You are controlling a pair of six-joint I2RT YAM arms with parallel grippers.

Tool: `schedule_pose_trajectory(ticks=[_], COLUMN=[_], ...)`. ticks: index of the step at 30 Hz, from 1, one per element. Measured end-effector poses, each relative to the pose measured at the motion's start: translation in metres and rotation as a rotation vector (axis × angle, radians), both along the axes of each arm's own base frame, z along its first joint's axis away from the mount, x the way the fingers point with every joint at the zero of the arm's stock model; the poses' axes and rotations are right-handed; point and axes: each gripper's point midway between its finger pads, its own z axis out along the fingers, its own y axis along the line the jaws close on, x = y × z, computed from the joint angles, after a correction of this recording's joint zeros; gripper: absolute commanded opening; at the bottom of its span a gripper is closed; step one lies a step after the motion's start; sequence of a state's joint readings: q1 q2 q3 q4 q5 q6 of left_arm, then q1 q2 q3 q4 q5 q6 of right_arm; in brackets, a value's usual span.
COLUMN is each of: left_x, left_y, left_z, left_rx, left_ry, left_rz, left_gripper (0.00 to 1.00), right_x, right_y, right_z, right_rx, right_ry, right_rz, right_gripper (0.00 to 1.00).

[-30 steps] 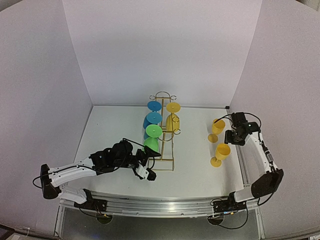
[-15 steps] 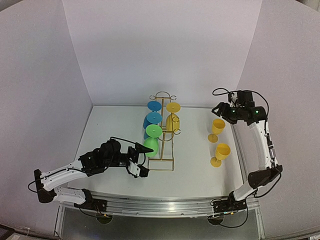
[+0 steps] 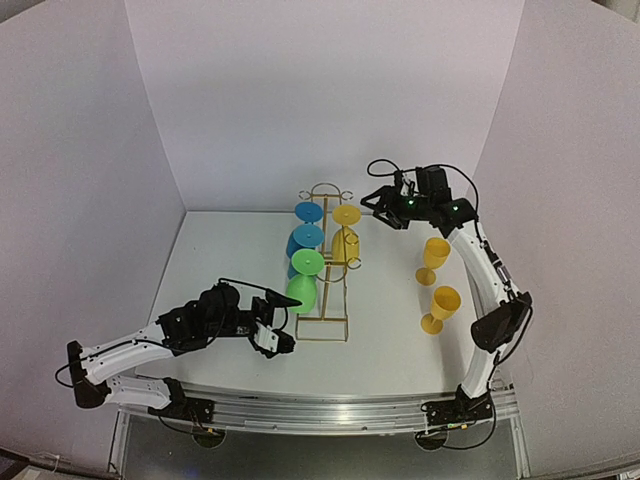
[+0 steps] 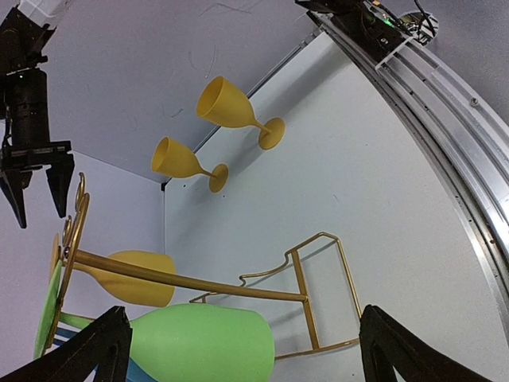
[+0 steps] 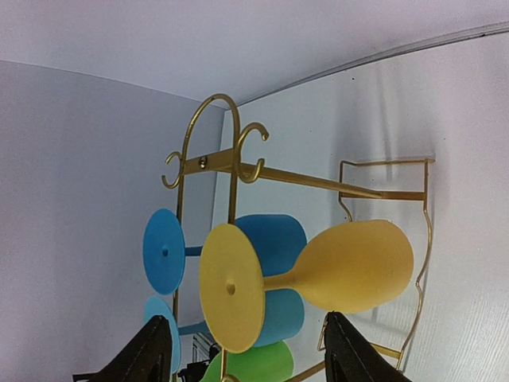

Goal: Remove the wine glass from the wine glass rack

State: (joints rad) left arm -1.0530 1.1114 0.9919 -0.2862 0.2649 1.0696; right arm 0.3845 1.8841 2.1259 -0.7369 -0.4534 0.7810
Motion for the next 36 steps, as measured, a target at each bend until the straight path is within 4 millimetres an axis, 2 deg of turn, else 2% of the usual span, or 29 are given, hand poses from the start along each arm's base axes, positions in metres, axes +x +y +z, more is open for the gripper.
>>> schedule_pose_trajectory(ticks=[5,10,18,27,32,36], left_x=[0.0,0.002,0.003,0.004,0.004,0.005], left_y=[0.002,0.002,0.003,0.003,0.004,0.004], left_z=[0.002,0.0,0.0,0.002,-0.001,-0.001], left_rx=[-0.011,-0.015,-0.017,-0.024,-0.022,-0.021], left_ry=[-0.001,-0.004,-0.005,-0.013,-0.014,-0.015], left_rz=[0.004,0.009,0.012,0.014,0.015,0.015], left_gripper=[0.99,0.99,0.99,0.99,0.99,0.99], right_x=[0.01,0.01,0.008,0.009,0.009,0.009], right_y=[0.013,0.025,0.034,0.035,0.036,0.037], right_z=[-0.015,-0.02,-0.019,-0.029,-0.029,-0.027], right_rx=[0.024,0.05,0.084,0.092,0.103,0.112], right_ry=[0.042,0.07,0.089,0.121,0.126,0.121], right_rz=[0.01,0.037,0.059,0.048,0.052,0.056], right_gripper=[0.48,0.39,0.17,0.12,0.0,0.0])
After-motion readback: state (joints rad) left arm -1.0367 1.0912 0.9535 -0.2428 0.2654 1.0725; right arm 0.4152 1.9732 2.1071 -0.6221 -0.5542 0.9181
